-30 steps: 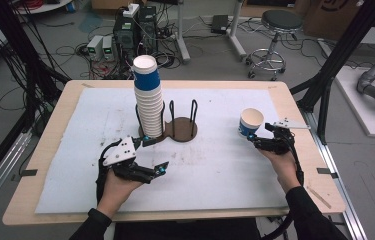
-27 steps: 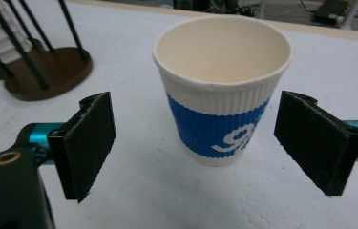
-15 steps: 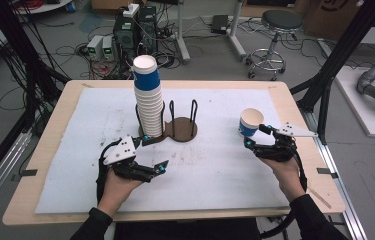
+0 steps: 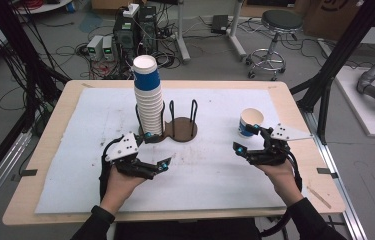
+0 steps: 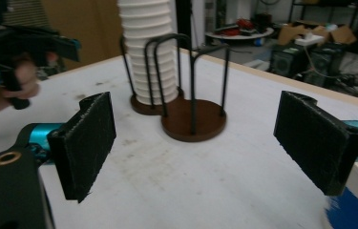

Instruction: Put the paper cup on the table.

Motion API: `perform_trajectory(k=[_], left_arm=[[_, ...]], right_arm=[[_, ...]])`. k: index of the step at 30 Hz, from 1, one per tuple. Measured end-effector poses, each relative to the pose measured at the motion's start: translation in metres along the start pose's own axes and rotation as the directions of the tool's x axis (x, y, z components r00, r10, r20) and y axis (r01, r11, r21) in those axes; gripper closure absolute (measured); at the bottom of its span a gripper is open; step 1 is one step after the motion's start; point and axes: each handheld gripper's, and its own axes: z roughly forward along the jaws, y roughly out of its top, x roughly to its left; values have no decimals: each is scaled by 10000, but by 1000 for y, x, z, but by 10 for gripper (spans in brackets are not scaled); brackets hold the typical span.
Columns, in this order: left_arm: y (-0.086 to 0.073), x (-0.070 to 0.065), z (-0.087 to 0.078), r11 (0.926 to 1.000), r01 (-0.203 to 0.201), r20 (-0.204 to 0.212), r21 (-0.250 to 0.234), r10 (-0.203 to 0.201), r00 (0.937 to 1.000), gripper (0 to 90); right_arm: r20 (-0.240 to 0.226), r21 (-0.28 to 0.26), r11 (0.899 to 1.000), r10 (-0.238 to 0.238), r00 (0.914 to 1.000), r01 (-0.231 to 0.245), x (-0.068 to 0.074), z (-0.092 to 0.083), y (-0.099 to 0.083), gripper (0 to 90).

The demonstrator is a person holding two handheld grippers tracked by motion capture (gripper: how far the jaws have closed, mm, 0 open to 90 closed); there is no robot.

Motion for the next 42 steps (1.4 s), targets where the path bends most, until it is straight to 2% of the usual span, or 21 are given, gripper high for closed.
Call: perform_trajectory(k=[7, 11, 19, 24, 29, 42], left_arm=[[6, 0, -4, 9998, -80, 48, -170, 81, 10000, 147], [7, 0, -8, 9997, -61, -11, -247, 60, 10000, 147], [7, 1, -18, 9993, -2, -250, -383, -8, 9997, 147], [8, 4, -23, 9984, 81, -291, -555, -97, 9995, 147], [9, 6, -24, 9977, 189, -368, -654, -214, 9991, 147], [10, 7, -21, 9977, 197, -323, -647, -219, 9992, 147]], right_arm=[[-773, 50, 9992, -390, 9962, 395, 14, 4, 10, 144], [-827, 26, 9993, -379, 9958, 383, 17, 4, 11, 144], [-816, 52, 9999, -135, 9966, 139, 15, 7, 11, 144], [-811, 79, 9998, -189, 9965, 196, 15, 9, 10, 144], [-744, 93, 9999, -95, 9972, 102, 14, 8, 8, 144], [-536, 51, 10000, -28, 9986, 31, 10, 4, 5, 144]])
